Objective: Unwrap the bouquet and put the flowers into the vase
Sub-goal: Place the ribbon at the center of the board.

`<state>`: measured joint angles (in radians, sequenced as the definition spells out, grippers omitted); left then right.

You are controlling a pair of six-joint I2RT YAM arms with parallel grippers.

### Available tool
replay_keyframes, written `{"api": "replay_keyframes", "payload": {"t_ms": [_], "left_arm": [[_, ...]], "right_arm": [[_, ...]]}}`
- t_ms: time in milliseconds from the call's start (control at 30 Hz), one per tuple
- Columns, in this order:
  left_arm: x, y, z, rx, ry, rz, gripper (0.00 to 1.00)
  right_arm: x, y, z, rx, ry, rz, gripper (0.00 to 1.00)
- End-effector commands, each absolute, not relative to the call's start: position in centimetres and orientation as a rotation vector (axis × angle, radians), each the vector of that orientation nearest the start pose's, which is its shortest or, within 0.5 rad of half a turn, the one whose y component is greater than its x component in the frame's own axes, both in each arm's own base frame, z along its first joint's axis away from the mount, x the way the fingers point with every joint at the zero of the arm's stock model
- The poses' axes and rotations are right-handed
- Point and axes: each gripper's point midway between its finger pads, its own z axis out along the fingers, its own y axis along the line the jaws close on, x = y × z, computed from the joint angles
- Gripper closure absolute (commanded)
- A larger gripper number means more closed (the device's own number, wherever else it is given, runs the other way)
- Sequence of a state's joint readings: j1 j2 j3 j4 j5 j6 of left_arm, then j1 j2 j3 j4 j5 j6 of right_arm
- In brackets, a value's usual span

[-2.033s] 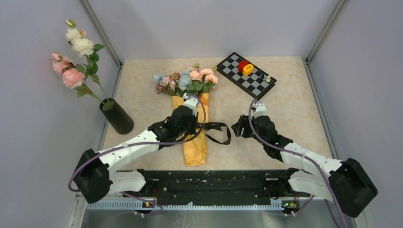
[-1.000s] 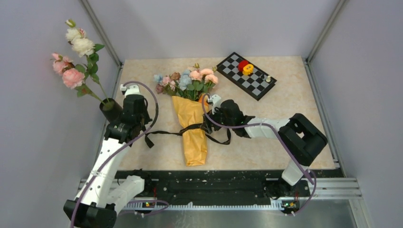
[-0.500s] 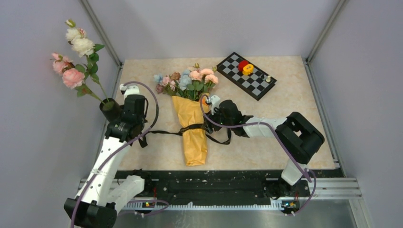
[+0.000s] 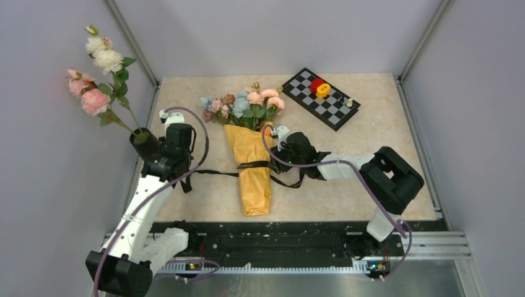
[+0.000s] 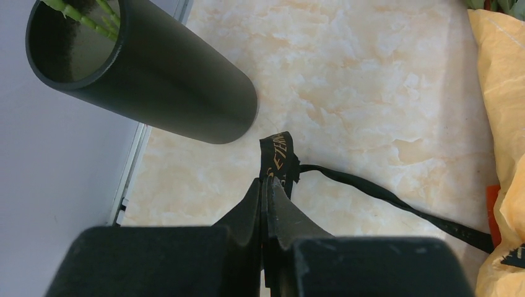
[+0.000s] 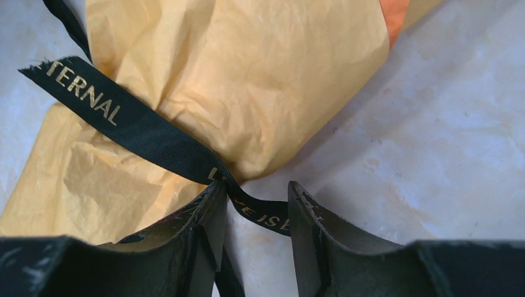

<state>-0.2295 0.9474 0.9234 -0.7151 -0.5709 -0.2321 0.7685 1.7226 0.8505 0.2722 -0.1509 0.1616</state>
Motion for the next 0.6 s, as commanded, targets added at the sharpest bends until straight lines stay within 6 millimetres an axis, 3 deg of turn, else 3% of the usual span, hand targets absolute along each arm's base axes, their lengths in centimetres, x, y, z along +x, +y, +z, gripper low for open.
{"api": "replay_keyframes", "payload": {"t_ms": [0,200,367,467,567], "left_arm": [[27.2,3.2,20.4,-0.306,2.140,0.426,1.00],[27.2,3.3,20.5,-0.311,2.134,0.428,1.00],[27.4,3.3,20.6,-0.312,2.134,0.425,1.00],[27.8,2.9,20.7,-0.302,2.143,0.403,1.00],[28.5,2.6,20.9,-0.297,2.157,0.381,1.00]], "right_arm": [[29.7,32.3,6.8,-0.709,2.093,0.644,0.61],[29.1,30.9,7.4,-0.669,2.104,0.615,0.77],[28.8,29.8,8.5,-0.619,2.093,0.594,1.00],[29.6,28.1,9.5,-0.537,2.102,0.510,1.00],[31.4,25.1,10.7,-0.407,2.126,0.428,1.00]]}}
